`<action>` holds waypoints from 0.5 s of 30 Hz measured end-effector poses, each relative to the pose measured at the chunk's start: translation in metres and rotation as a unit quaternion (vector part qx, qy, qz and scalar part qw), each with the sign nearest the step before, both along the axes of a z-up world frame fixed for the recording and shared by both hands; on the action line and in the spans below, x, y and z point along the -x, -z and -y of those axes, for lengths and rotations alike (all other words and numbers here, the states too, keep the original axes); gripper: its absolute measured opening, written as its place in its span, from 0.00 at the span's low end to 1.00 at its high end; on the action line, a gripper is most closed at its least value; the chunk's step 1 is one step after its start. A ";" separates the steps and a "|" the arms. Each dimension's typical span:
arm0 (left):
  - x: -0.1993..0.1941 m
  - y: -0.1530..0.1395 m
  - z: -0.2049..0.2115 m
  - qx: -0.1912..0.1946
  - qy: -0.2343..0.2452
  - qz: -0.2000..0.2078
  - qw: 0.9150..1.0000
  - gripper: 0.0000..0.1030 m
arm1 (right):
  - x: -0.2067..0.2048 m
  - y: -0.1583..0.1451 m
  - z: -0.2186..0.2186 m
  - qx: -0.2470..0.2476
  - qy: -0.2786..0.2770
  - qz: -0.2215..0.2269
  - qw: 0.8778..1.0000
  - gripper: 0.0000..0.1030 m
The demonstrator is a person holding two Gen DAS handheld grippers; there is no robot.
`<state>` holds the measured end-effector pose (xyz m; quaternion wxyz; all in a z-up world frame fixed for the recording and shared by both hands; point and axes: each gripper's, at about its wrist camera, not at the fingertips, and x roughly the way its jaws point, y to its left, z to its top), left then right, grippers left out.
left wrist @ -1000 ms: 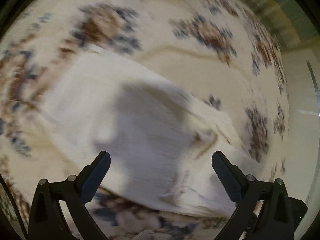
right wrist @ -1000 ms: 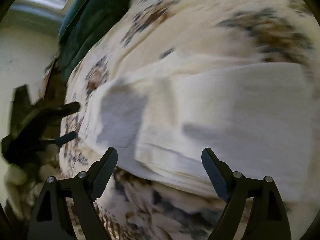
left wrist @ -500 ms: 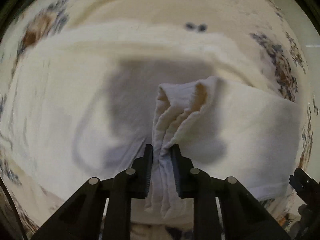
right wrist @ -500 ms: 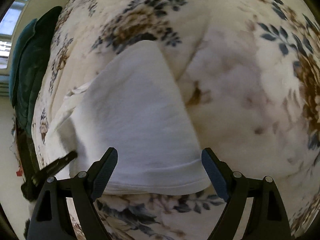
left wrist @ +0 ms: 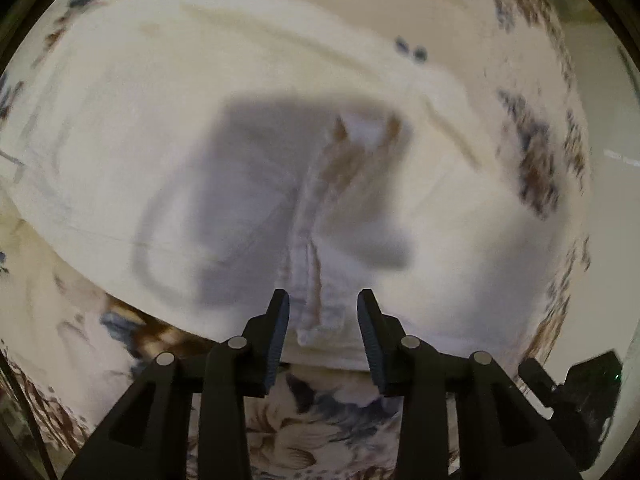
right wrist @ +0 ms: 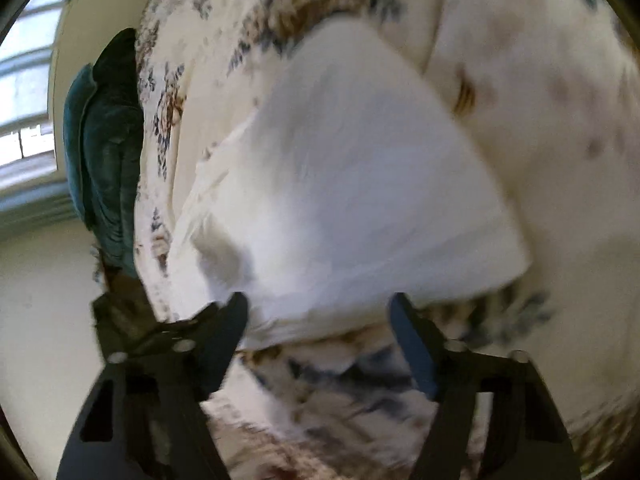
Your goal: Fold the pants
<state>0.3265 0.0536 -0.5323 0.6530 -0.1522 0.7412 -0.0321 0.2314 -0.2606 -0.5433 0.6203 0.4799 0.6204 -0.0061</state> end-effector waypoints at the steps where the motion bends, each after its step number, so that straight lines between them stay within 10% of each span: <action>1: 0.001 0.003 0.006 -0.014 0.016 0.007 1.000 0.26 | 0.001 0.008 -0.005 -0.017 0.005 -0.006 1.000 0.57; 5: 0.004 0.007 0.019 -0.056 0.064 0.034 0.996 0.10 | 0.002 0.042 -0.014 -0.012 0.037 -0.059 0.997 0.11; 15: 0.009 -0.013 0.015 -0.038 0.062 0.044 0.996 0.13 | 0.015 0.055 -0.039 -0.022 -0.002 -0.093 0.995 0.05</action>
